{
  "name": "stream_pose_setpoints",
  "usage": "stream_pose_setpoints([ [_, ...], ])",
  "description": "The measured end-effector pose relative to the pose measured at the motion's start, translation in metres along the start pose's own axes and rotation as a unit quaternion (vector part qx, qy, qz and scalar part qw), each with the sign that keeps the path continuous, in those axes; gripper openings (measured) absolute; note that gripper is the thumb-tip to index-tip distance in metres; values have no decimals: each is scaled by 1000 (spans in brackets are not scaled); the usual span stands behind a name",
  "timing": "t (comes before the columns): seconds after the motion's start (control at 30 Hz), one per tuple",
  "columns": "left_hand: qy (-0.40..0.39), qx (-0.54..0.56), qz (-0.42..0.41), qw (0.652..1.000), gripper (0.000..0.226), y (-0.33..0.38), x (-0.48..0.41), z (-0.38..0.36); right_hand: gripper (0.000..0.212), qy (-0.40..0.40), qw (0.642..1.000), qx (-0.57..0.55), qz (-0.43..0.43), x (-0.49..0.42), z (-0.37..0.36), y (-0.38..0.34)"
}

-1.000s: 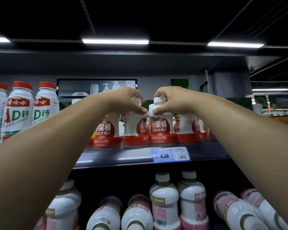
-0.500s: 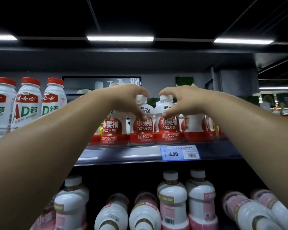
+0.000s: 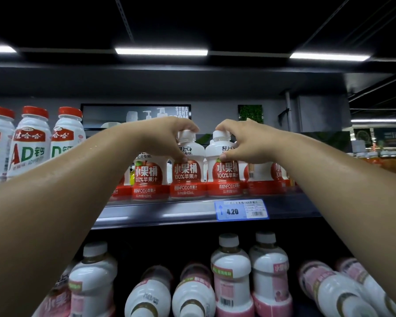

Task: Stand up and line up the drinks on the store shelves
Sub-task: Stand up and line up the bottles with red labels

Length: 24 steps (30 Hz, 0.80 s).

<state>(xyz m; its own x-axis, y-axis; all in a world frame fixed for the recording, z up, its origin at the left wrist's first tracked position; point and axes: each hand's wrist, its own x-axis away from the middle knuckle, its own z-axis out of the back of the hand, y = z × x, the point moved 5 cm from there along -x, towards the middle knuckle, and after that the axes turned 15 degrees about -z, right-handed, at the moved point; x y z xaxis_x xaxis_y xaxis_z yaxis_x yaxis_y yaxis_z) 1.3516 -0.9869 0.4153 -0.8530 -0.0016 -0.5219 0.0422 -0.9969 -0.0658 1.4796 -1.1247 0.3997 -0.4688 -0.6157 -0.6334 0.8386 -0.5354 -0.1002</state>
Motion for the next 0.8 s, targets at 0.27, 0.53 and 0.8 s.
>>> stream_pose_setpoints([
  [0.27, 36, -69, 7, 997, 77, 24, -2, -9, 78, 36, 999, 38, 8, -1, 4, 0],
  [0.53, 110, -143, -67, 981, 80, 64, -12, -21, 80, 67, 995, -71, -36, 24, 33, 49],
  [0.8, 130, -104, -140, 976, 68, 107, -43, -46, 74, 46, 984, -119, -125, 60, 38, 117],
])
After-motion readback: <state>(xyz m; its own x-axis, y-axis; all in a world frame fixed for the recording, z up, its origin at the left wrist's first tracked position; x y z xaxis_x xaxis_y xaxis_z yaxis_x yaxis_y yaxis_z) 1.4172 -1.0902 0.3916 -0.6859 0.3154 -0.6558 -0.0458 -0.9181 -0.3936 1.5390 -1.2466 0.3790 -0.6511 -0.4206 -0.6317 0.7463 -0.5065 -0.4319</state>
